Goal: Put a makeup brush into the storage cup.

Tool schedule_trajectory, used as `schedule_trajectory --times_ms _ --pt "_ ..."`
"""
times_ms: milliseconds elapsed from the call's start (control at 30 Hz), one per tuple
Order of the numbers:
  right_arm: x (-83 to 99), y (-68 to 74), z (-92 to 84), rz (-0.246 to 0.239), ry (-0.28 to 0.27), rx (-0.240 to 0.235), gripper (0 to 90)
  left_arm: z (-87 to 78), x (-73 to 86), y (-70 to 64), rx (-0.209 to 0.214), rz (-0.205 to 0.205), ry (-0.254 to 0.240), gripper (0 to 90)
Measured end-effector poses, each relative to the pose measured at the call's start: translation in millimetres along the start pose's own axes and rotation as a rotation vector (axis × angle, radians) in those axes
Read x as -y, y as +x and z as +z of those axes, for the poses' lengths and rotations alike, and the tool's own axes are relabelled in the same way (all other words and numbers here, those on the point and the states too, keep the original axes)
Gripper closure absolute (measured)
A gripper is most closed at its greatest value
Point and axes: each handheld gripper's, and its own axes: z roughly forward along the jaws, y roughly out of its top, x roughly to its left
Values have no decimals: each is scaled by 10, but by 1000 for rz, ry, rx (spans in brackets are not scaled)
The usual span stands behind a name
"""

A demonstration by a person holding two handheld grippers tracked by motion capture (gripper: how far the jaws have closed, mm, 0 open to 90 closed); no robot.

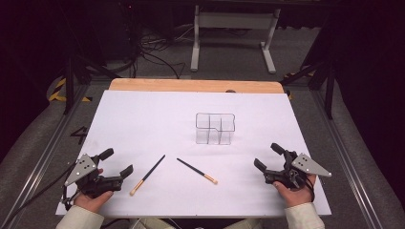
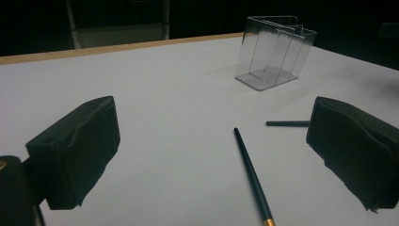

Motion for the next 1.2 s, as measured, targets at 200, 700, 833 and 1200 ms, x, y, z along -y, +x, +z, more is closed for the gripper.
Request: schedule_trajectory --times_ms 200,700,833,1200 --pt "-2 4 1 0 -1 -2 87 -3 -14 -7 11 -3 -6 36" --pt "-9 -1 -9 0 -11 -1 86 0 -15 13 7 -20 -5 34" --pt "-3 -18 -13 12 -9 3 82 2 -19 20 10 -20 -5 34" --pt "-36 -33 -28 13 -16 14 79 13 -47 22 8 -6 11 41"
